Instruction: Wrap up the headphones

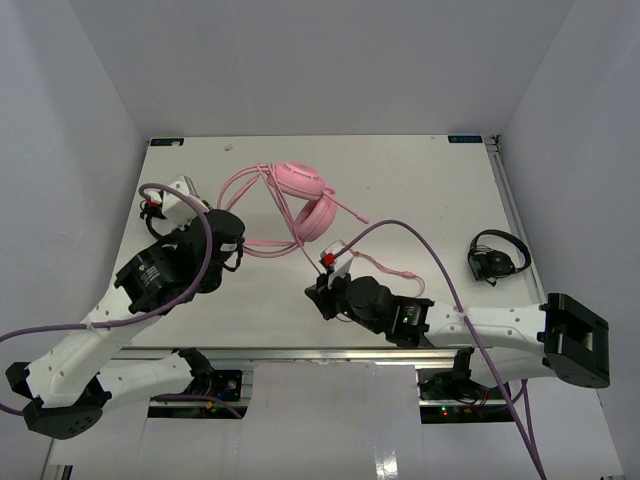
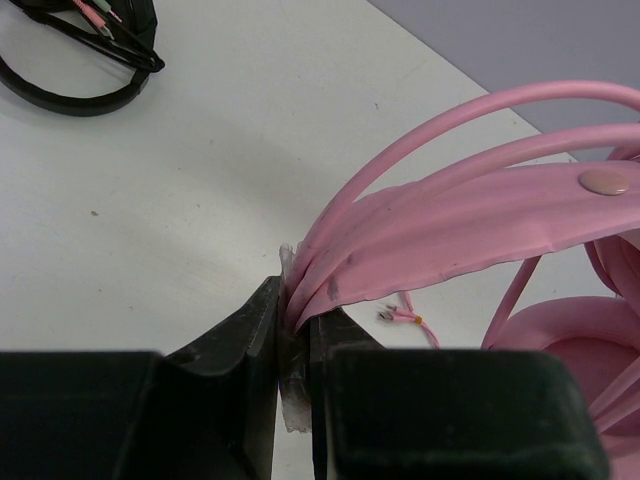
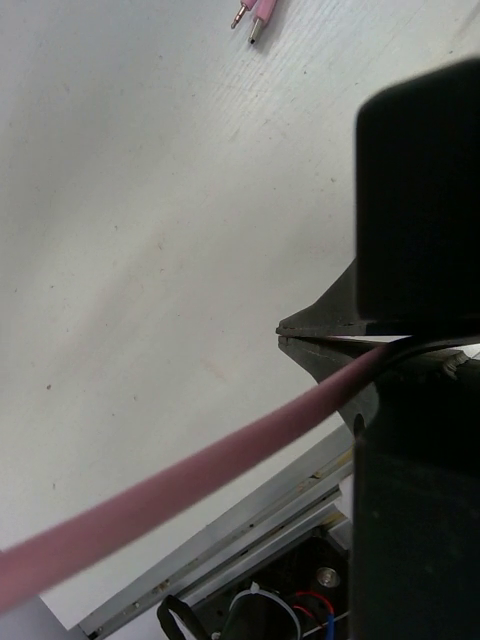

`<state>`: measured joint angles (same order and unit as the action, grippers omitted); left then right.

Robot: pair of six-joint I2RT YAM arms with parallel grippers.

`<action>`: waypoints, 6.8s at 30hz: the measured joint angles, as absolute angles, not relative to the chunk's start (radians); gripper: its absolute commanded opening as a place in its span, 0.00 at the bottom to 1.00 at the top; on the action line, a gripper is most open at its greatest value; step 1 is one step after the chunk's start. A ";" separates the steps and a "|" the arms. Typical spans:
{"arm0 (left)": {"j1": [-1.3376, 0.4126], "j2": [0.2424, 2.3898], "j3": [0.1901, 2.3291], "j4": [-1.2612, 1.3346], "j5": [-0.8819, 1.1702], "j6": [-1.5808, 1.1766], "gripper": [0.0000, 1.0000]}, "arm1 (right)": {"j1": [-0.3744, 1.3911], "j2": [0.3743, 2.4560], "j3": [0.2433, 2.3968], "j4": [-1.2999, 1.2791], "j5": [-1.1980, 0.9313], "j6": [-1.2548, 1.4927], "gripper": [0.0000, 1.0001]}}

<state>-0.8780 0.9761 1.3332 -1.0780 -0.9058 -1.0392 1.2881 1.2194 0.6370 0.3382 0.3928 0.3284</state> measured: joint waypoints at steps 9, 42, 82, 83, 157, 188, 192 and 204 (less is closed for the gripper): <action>-0.878 0.908 1.317 -1.054 -0.882 -1.036 0.00 | 1.292 1.248 0.570 0.391 0.447 0.314 0.08; -0.871 0.851 1.269 -0.873 -0.148 -0.384 0.00 | 0.912 1.060 0.429 0.450 0.236 0.302 0.08; -0.866 0.971 1.254 -0.932 -0.084 -0.214 0.00 | 0.739 1.010 0.590 0.267 0.240 0.226 0.18; -0.866 0.975 1.248 -0.932 -0.085 -0.210 0.00 | 0.738 1.007 0.598 0.260 0.242 0.221 0.18; -0.881 1.365 1.279 -0.868 -0.734 -0.290 0.00 | 0.694 1.245 1.159 -0.317 -0.533 0.174 0.15; -0.822 1.405 1.441 -1.047 -0.777 -0.696 0.00 | 0.849 1.177 0.829 0.110 -0.413 0.362 0.11; -0.818 1.347 1.441 -1.047 -0.775 -0.730 0.00 | 0.895 1.174 0.826 0.114 -0.292 0.358 0.08; -0.820 1.220 1.396 -1.045 -0.745 -0.808 0.00 | 1.050 1.172 0.826 0.156 0.058 0.326 0.12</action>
<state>-0.8200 1.2203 1.3963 -1.0454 -0.7446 -0.8077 1.0498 1.1720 0.8261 0.1563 0.0575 0.3259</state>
